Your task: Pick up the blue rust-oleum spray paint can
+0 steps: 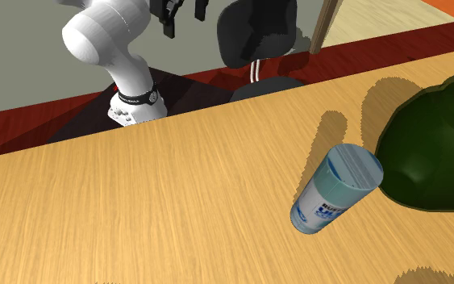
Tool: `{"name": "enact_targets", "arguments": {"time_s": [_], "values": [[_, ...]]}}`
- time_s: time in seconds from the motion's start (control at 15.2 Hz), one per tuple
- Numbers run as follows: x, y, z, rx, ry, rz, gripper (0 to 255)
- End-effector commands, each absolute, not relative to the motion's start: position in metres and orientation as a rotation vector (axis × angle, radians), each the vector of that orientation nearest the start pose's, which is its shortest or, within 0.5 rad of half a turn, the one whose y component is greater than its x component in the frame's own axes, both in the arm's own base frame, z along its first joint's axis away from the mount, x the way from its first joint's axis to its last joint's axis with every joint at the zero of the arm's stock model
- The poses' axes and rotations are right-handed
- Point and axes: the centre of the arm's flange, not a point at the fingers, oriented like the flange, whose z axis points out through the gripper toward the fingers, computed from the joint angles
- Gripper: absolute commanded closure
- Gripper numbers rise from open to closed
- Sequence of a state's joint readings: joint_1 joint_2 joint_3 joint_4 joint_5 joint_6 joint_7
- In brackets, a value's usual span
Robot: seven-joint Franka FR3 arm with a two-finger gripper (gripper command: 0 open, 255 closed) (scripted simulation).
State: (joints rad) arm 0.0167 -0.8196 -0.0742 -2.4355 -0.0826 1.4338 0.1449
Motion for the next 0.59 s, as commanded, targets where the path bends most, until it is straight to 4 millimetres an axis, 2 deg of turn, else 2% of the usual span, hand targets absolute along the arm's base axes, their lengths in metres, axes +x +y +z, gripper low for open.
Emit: {"name": "enact_targets", "arguments": {"time_s": [0.0, 0.53], "values": [[0.279, -0.031, 0.552, -3.155, 0.281, 0.288, 0], [0.362, -0.086, 0.550, -3.154, 0.280, 0.210, 0]]}}
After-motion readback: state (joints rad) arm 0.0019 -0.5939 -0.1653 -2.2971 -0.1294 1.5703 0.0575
